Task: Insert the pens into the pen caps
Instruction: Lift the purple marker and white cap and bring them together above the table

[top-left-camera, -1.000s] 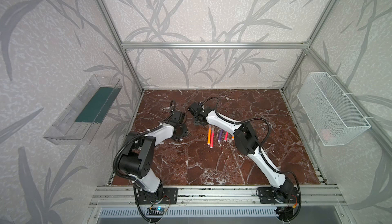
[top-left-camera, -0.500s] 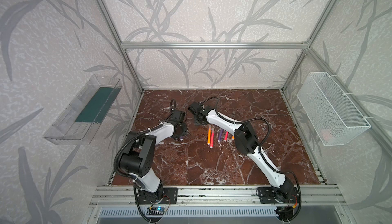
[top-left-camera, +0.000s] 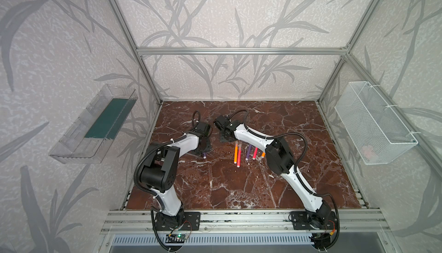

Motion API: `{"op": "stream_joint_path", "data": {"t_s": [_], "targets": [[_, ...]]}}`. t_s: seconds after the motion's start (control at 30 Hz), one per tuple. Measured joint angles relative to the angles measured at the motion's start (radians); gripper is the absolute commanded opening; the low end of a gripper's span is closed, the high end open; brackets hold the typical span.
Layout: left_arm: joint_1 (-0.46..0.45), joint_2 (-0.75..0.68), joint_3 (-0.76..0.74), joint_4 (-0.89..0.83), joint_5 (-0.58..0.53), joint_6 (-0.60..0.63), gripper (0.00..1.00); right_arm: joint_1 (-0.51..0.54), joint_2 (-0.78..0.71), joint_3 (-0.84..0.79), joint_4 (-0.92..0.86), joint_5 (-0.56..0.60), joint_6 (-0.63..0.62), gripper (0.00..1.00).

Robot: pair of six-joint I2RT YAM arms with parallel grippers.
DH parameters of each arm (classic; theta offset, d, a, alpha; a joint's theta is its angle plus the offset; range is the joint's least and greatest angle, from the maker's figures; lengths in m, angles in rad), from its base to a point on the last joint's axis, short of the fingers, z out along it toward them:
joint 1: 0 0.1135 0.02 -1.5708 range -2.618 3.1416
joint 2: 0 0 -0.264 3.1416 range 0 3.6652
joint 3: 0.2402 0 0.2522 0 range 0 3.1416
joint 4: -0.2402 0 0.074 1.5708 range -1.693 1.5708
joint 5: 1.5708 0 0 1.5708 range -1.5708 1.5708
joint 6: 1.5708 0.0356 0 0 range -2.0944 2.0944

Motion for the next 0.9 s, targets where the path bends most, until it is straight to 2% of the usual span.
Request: {"op": "stream_joint_path", "data": {"t_s": [0.17, 0.27, 0.4, 0.67, 0.9], "targets": [[-0.011, 0.033, 0.039, -0.014, -0.013, -0.007, 0.35, 0.000, -0.108, -0.177, 0.051, -0.014, 0.003, 0.12], [-0.016, 0.040, 0.047, -0.017, -0.016, -0.008, 0.37, 0.000, -0.148, -0.232, 0.078, -0.018, 0.003, 0.12], [-0.032, 0.041, 0.050, -0.021, -0.017, -0.014, 0.42, 0.000, -0.189, -0.263, 0.108, -0.023, 0.005, 0.12], [-0.063, 0.040, 0.050, -0.035, -0.022, -0.016, 0.40, 0.000, -0.198, -0.277, 0.149, -0.032, 0.008, 0.12], [-0.065, 0.059, 0.072, -0.045, -0.035, -0.015, 0.24, -0.002, -0.231, -0.356, 0.168, -0.034, 0.008, 0.12]]}}
